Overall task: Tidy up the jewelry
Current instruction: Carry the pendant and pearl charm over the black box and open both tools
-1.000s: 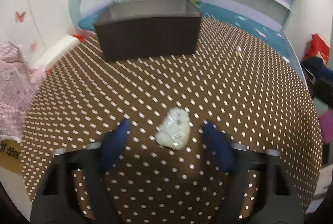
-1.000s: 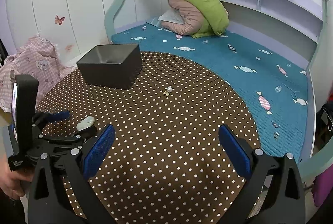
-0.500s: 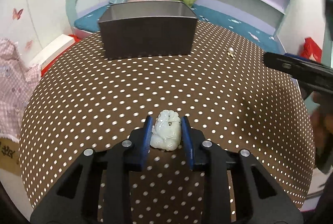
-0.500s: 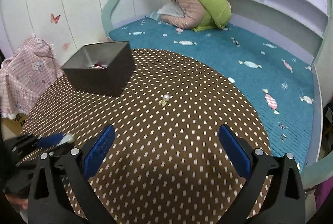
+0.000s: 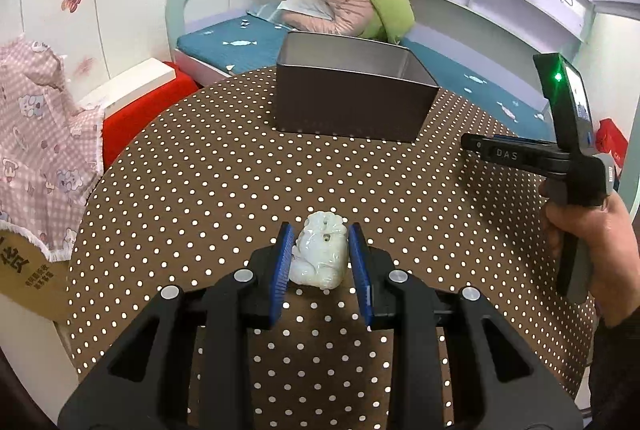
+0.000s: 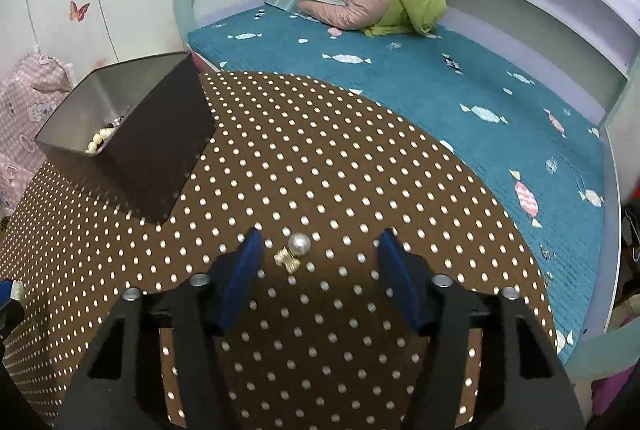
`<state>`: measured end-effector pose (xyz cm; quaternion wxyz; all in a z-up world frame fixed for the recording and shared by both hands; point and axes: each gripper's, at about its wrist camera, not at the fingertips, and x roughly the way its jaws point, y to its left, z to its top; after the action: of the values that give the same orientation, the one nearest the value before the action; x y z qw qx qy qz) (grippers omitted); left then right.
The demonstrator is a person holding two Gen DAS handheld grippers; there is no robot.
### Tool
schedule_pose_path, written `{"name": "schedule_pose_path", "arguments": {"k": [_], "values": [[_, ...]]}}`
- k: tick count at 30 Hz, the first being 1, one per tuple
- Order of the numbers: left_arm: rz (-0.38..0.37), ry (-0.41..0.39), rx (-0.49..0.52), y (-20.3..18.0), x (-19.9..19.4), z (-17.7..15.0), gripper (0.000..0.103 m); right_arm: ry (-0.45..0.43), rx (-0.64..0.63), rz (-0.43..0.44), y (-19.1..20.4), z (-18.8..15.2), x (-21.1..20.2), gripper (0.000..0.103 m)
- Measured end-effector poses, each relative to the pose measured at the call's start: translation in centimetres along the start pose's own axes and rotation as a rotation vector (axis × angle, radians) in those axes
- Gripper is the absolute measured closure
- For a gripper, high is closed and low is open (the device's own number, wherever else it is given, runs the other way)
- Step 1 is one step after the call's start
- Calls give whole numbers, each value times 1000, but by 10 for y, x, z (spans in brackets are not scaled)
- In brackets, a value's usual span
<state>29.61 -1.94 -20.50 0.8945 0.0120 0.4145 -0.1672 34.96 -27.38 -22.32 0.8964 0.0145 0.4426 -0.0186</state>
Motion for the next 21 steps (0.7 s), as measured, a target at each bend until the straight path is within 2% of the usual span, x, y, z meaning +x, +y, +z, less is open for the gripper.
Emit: {"name": "schedule_pose_path", "arguments": {"k": [1,3,5,13,21], "values": [[-3,0,-3,1,-2,0,75,0,-16,3,2,0,0,67],[-7,2,-6,1,1,3,75,1,-41,13,8,-1,-2,86],[-13,5,-13,2,2,2,75,0,-50,16,10,-4,-4,93],[-16,-10,-26,4,0,0,75,-25,-36,116,6,-22,-33,93],[-13,-48,-37,3,-22,7,75,-58,-48,262,20,-17,-84,93]]}}
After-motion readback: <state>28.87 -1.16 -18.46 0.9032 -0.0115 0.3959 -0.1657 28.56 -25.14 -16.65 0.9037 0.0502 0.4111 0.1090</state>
